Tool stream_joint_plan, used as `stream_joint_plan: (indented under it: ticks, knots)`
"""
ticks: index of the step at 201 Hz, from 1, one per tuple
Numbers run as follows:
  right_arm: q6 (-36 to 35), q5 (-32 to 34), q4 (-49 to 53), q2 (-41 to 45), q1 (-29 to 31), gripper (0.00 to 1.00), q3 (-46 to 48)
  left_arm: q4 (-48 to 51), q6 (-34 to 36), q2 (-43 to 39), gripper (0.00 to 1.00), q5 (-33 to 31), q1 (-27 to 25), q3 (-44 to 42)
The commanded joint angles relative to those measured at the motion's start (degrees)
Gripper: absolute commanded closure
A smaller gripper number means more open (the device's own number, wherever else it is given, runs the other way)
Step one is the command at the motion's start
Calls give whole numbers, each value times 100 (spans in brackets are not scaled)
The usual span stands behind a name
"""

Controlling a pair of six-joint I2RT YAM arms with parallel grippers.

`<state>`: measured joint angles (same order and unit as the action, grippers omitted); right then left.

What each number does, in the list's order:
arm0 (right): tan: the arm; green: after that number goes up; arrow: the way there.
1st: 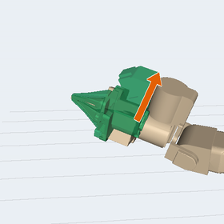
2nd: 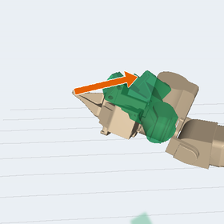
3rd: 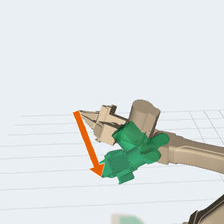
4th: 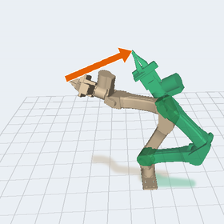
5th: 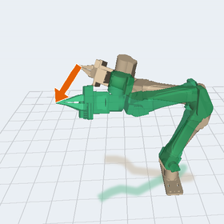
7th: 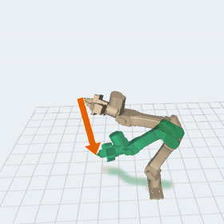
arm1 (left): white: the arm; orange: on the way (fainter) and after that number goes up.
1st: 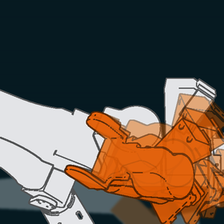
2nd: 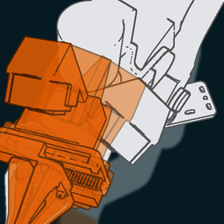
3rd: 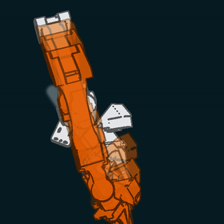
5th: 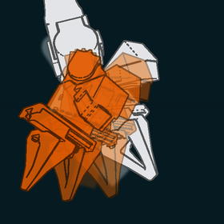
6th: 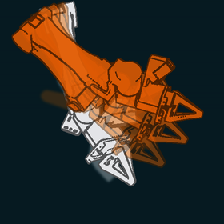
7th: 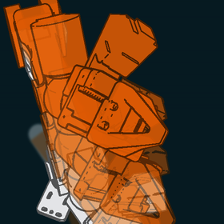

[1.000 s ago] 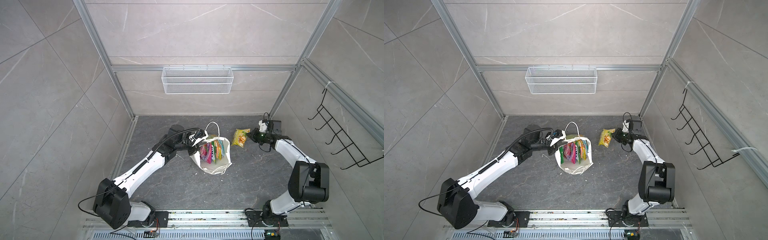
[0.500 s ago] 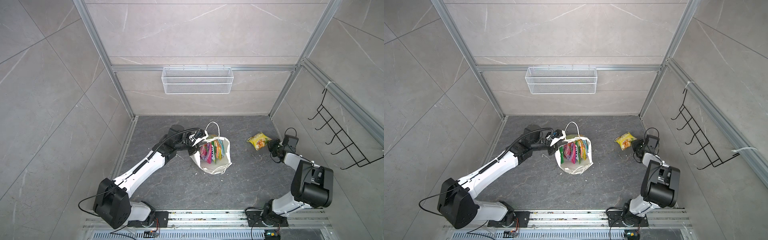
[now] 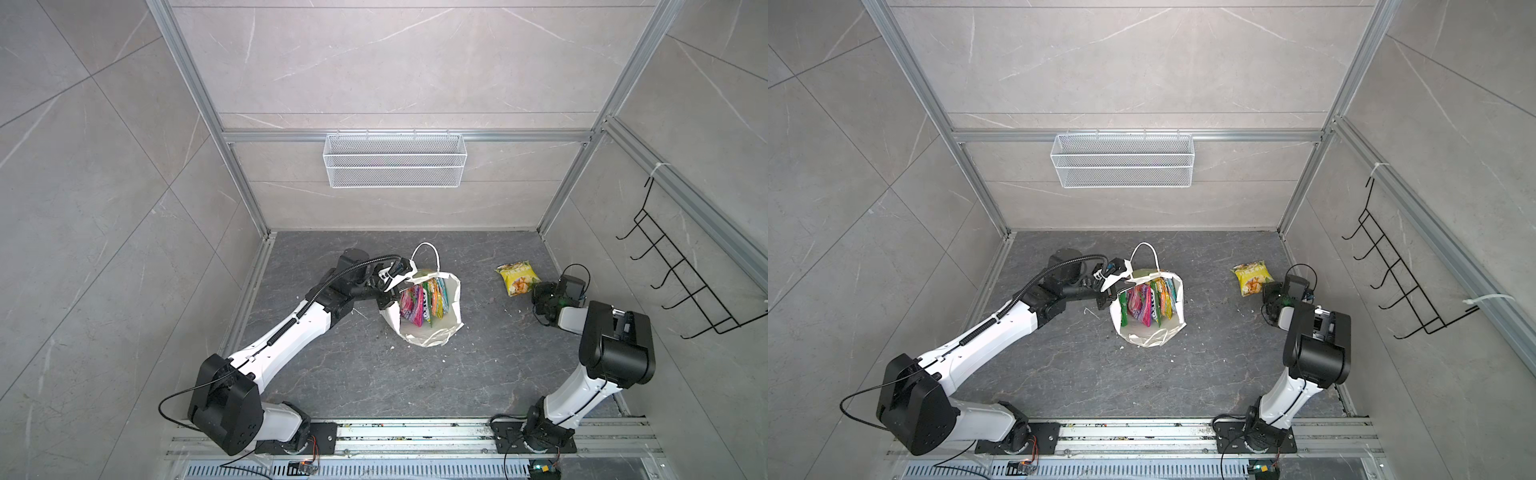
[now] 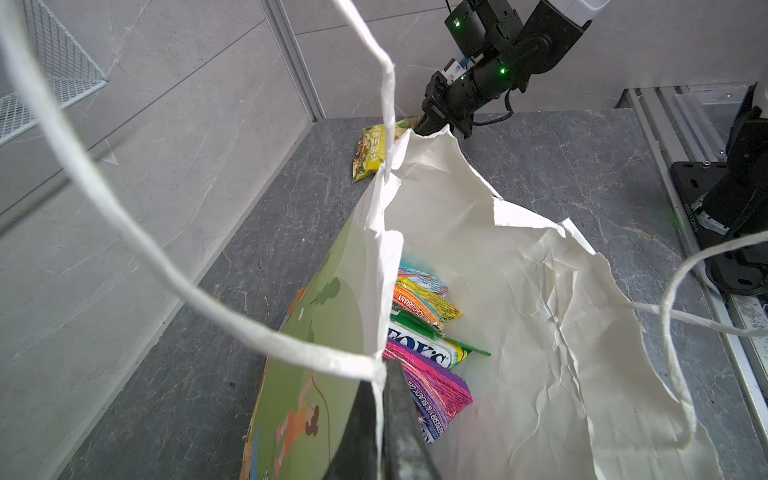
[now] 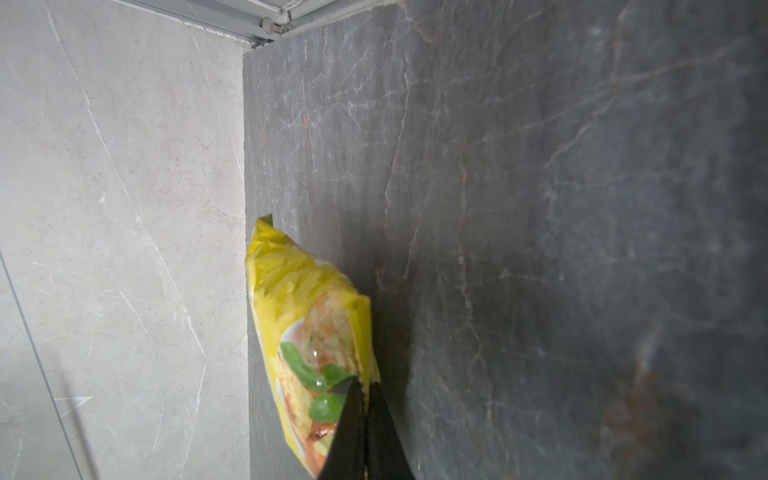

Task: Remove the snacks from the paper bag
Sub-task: 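Carry the yellow chip bag away from the bag and release it on the table, then move the right gripper back into the bag opening beside the left gripper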

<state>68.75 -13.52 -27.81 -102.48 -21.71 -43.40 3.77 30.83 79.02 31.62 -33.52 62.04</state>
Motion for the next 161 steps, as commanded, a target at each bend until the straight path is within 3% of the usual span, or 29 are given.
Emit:
stream_joint_plan:
  ticks: [1,38,79,105,134,151,161]
  knots:
    - [239,-295,-408,-243,84,84,-17,-65,53,25,100,172,-23,221]
    - [109,-159,-18,273,243,63,304,-3,55,25,100,202,-23,262]
    - [-64,-14,693,1076,215,54,450,84,90,52,100,218,-23,317]
    - [242,332,943,1962,220,50,955,99,79,44,100,197,-24,311]
    - [-687,-187,1419,2995,441,52,651,106,70,47,100,181,-21,324]
    - [-1887,-576,2206,3546,947,54,54,195,71,43,100,213,-23,386]
    - [-2626,-414,2904,3938,1432,55,-309,227,65,19,100,246,-23,403]
